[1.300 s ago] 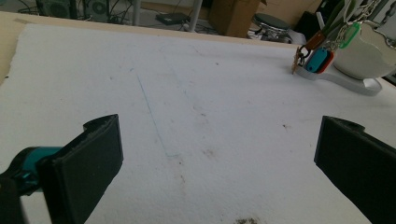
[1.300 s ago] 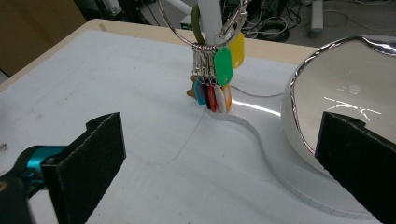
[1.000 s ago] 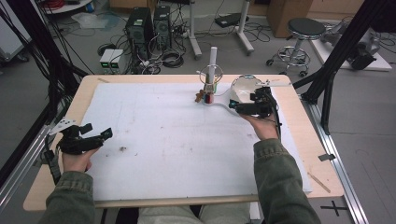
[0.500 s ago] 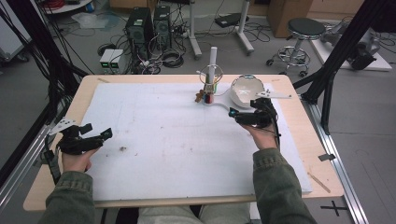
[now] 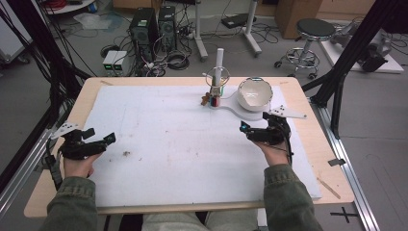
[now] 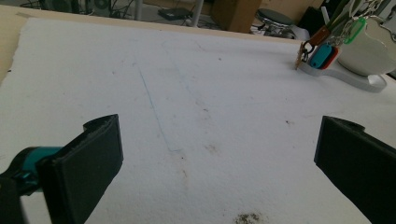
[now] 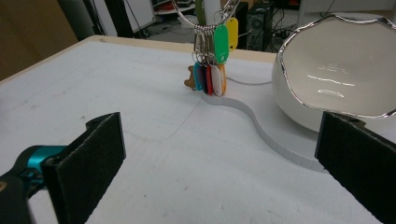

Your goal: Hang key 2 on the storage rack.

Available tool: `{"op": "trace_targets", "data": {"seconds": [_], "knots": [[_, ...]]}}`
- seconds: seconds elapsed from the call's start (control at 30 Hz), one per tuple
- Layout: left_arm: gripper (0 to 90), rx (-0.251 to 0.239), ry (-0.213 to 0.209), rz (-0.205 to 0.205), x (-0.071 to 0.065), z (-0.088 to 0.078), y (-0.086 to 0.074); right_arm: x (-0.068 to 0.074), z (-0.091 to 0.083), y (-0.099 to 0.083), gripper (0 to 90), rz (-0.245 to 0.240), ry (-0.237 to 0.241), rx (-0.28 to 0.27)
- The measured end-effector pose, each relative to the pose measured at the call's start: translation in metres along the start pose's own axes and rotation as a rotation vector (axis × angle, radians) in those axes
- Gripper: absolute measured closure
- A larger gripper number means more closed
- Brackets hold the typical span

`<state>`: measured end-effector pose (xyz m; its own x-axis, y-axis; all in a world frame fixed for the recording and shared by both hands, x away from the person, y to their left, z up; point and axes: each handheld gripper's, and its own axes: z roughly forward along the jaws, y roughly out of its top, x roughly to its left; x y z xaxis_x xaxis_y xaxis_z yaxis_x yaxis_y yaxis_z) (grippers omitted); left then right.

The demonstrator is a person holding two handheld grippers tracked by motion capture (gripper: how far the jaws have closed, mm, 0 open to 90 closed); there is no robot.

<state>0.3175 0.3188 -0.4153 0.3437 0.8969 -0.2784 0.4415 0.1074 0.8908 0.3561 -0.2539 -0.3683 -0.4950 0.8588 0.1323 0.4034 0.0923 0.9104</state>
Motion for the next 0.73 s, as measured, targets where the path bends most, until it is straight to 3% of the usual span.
{"op": "trace_targets", "data": {"seconds": [0.3, 0.73], "knots": [[1.7, 0.000, 0.005, -0.003, 0.000, -0.001, -0.001, 0.000, -0.013, -0.019, 0.8, -0.041, -0.017, -0.071], [1.7, -0.001, 0.005, 0.002, 0.000, -0.001, -0.001, -0.002, -0.020, -0.035, 0.8, -0.042, -0.070, -0.095]]}}
